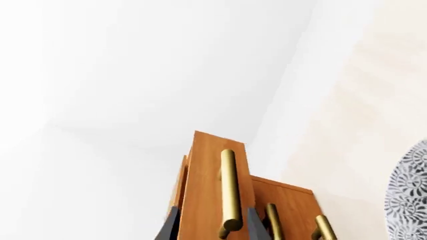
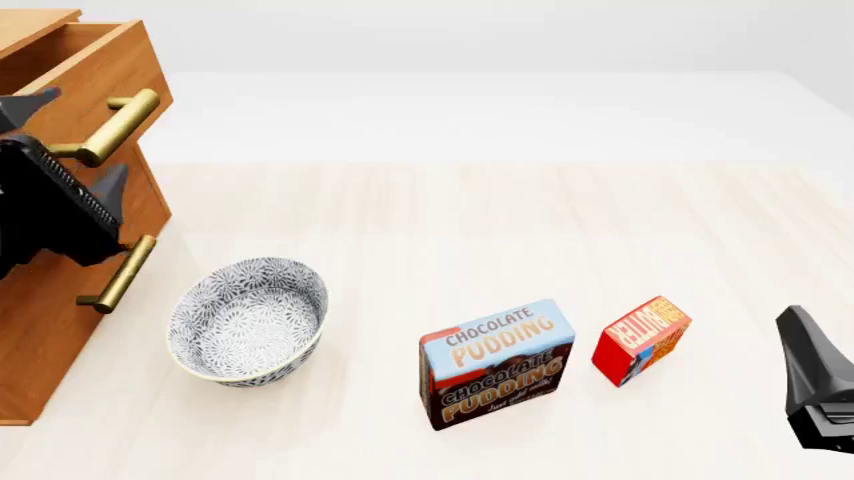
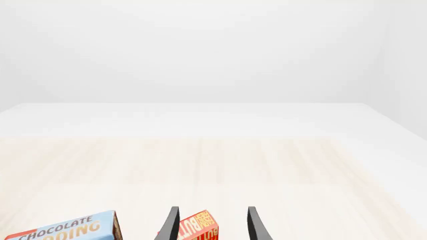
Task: Put the butter at the back in the top drawer of the cabinet and close it.
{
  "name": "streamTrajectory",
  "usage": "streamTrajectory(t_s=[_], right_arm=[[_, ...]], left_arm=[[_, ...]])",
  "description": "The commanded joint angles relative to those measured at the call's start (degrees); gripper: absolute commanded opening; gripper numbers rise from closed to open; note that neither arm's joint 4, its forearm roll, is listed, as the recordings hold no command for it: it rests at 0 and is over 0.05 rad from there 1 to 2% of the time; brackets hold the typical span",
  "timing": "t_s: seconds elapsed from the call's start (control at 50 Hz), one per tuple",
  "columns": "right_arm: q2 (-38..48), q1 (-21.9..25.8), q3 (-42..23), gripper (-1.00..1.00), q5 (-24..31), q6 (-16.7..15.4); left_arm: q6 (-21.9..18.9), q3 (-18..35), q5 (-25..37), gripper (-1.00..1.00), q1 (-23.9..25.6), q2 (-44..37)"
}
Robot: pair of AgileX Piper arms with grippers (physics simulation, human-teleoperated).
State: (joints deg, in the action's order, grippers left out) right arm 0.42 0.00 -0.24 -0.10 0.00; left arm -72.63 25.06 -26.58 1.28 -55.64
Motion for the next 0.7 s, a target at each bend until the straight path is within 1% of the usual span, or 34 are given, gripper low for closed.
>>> streamTrajectory(t_s=[0.02,0.16,0.26,0.42,0.46,0.54,0.58,0.66,0.7], right_arm=[[0.0,0.0,0.0,1.0,0.0,0.0],[0.0,0.0,0.0,1.0,0.0,0.0],[0.0,0.0,0.0,1.0,0.0,0.0],[0.0,0.0,0.0,1.0,0.0,0.0],[0.0,0.0,0.0,1.0,0.0,0.0],[0.0,0.0,0.0,1.0,0.0,0.0],[0.0,0.0,0.0,1.0,0.0,0.0],[0.0,0.0,0.0,1.0,0.0,0.0],[0.0,0.0,0.0,1.0,0.0,0.0]], left_arm=[[1.2,3.5,12.5,1.0,0.3,13.5],[2.3,7.1,17.2,1.0,-0.7,16.8],[2.3,7.4,18.7,1.0,-0.8,18.5],[4.6,10.0,23.5,1.0,-0.7,21.1],[5.8,11.4,25.7,1.0,-1.0,21.9],[11.4,17.2,33.1,1.0,-1.0,21.8],[13.4,19.1,35.8,1.0,-1.1,21.5],[13.7,19.0,36.0,1.0,-0.9,21.9],[16.8,21.6,38.8,1.0,-0.7,20.8]])
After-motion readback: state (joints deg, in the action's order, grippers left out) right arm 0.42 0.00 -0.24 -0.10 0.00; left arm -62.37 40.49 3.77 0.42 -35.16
